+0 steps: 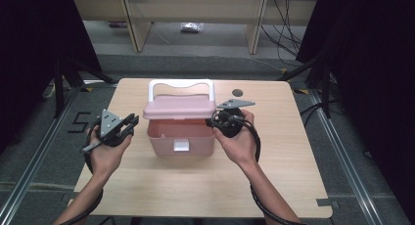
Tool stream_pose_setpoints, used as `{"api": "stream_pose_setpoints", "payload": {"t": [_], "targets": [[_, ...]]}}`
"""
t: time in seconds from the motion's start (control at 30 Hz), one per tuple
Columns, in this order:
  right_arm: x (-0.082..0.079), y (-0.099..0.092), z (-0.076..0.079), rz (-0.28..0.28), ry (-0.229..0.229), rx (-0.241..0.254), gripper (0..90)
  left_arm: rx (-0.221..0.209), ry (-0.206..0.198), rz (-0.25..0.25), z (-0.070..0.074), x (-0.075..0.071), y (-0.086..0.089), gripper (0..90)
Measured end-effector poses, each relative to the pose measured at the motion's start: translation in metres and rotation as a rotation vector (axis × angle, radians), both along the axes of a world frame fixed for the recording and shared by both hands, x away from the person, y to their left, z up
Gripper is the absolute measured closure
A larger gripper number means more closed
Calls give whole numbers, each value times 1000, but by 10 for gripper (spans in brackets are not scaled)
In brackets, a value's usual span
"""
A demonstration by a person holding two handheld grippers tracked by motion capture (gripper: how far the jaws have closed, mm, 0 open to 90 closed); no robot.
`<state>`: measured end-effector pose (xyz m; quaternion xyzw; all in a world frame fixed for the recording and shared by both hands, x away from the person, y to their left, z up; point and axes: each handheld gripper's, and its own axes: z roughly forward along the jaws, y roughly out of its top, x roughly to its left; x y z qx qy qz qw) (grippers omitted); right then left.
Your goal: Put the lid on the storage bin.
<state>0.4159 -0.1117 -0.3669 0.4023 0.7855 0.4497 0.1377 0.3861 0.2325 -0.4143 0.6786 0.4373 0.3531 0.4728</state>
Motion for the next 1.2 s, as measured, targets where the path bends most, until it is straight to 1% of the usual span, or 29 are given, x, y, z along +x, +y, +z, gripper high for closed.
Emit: {"api": "stream_pose_setpoints", "payload": {"t": [0.03, 0.1, 0.17, 0.2, 0.23, 0.27, 0.3, 0.33, 0.4, 0.43, 0.47, 0.53, 0.57, 0.63, 0.67, 0.73, 0.77, 0.8, 0.83, 0.87, 0.9, 0.93, 0.97, 1.03, 1.07, 1.1, 1.13, 1.17, 1.2], "targets": [[-1, 0, 0, -6, 15, 7, 900, -9, 1, 1, -1, -3, 2, 775], [-2, 0, -2, -1, 20, 4, 900, -12, 2, 7, -2, -8, 6, 772], [-2, -1, -4, 11, 3, -4, 900, -15, -5, 14, -4, -12, 8, 769], [-3, -1, -4, 19, 12, -4, 900, -14, -7, 17, -5, -15, 9, 767], [-5, -1, -5, 4, 27, 5, 900, -20, -7, 19, -6, -17, 9, 765], [-6, -1, -6, 10, 18, 0, 900, -23, -10, 22, -7, -19, 9, 761], [-7, -1, -6, 12, 25, 1, 900, -24, -11, 20, -7, -20, 10, 755], [-7, -2, -7, 7, 20, -6, 900, -37, -16, 19, -9, -21, 10, 749], [-10, -3, -8, 13, 37, -13, 900, -34, -14, 22, -10, -24, 10, 742], [-9, -3, -10, 26, 27, -15, 900, -40, -13, 21, -11, -25, 11, 736], [-11, -3, -11, 18, 47, -9, 900, -41, -11, 17, -12, -27, 11, 732], [-14, -4, -13, 13, 53, -19, 900, -48, -11, 17, -13, -29, 10, 724], [-14, -6, -14, 17, 49, -35, 900, -45, -12, 20, -12, -30, 11, 724], [-15, -5, -16, 22, 62, -42, 900, -48, -16, 24, -12, -31, 12, 724], [-15, -6, -18, 33, 48, -52, 900, -42, -14, 24, -12, -31, 12, 723], [-18, -6, -19, 24, 78, -49, 900, -41, -12, 25, -13, -32, 13, 720], [-19, -7, -20, 23, 74, -41, 900, -39, -11, 25, -13, -32, 13, 719], [-20, -8, -20, 28, 82, -53, 900, -39, -7, 26, -14, -32, 13, 719], [-20, -9, -21, 33, 70, -64, 900, -37, -5, 26, -14, -31, 14, 719], [-21, -8, -23, 28, 91, -50, 900, -34, -4, 26, -15, -31, 14, 719], [-23, -9, -24, 21, 97, -65, 900, -36, -3, 26, -15, -31, 14, 719], [-22, -9, -26, 30, 75, -66, 900, -37, -3, 26, -15, -31, 14, 718], [-24, -9, -25, 14, 125, -64, 900, -36, -3, 27, -16, -31, 14, 718], [-25, -10, -27, 30, 105, -70, 900, -33, 5, 23, -17, -32, 13, 717], [-26, -10, -26, 26, 122, -63, 900, -37, 7, 22, -18, -32, 13, 715], [-26, -10, -27, 14, 103, -51, 900, -41, 5, 23, -19, -31, 13, 714], [-28, -11, -25, 14, 122, -60, 900, -36, 9, 22, -19, -32, 13, 714], [-28, -12, -24, 27, 116, -64, 900, -41, 10, 24, -20, -32, 13, 714], [-26, -13, -25, 36, 88, -74, 900, -42, 8, 29, -20, -32, 14, 714]]}}
